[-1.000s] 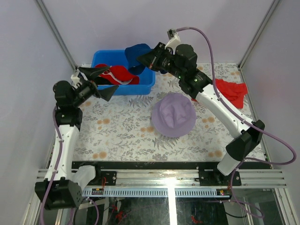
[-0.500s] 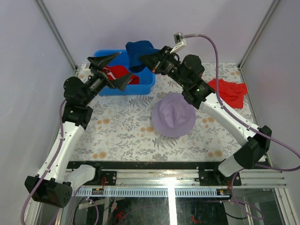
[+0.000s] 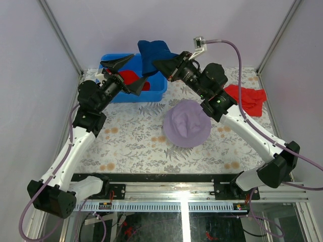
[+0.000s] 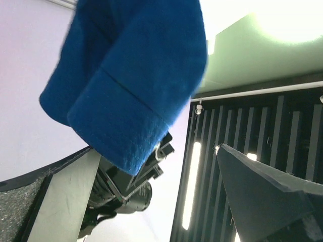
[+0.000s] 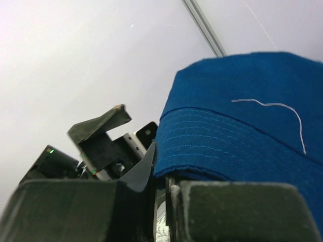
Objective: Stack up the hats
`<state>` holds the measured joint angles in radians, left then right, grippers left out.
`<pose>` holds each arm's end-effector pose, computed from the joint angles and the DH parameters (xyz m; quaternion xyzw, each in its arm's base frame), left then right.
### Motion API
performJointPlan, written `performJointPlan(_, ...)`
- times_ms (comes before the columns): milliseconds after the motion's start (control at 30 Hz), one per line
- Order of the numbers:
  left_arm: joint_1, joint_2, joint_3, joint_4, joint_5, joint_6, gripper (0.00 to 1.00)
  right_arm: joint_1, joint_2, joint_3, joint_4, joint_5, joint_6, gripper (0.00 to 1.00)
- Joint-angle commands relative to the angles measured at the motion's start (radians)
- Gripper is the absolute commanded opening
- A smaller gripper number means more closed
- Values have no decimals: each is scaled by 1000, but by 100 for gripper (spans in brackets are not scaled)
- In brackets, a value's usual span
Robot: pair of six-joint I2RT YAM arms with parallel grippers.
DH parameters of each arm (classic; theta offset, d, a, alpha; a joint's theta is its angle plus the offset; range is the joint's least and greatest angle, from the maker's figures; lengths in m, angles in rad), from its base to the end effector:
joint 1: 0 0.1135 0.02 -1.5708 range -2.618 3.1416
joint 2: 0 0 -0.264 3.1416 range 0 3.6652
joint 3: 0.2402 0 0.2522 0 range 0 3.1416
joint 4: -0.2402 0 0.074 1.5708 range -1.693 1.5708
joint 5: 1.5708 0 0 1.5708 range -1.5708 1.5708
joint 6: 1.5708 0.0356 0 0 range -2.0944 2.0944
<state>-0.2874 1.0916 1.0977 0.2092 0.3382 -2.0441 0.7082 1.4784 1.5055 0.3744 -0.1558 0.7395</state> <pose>0.2344 -0.0816 0.4322 -0.3920 0.4955 -0.7473 0.2056 0.2542 0.2249 0.4857 -0.0563 0.5512 0.5828 0.5945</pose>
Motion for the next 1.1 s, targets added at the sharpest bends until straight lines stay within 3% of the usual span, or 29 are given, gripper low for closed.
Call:
performJointPlan(0, -6, 31, 32, 48, -31, -13, 100, 14, -73, -30, 110, -35, -24, 0)
performJointPlan(133, -12, 44, 29, 68, -51, -10, 100, 23, -90, -54, 104, -58, -33, 0)
performJointPlan(333, -16, 79, 61, 102, -59, -8, 90, 42, -110, -110, 98, -55, -41, 0)
performJointPlan(500, -17, 86, 75, 134, -73, -3, 60, 53, -122, -150, 96, -40, -48, 0)
performJointPlan(733, -17, 69, 72, 143, -85, 13, 34, 54, -126, -162, 69, 5, -74, 0)
performJointPlan(867, -12, 80, 99, 157, -86, 49, 2, 54, -131, -183, 56, 42, -72, 0)
performJointPlan(1000, 18, 120, 191, 113, -46, 125, 0, 54, -135, -186, 20, 55, -75, 0)
performJointPlan(1067, 41, 150, 239, 107, -19, 150, 0, 54, -135, -173, -23, 55, -77, 11)
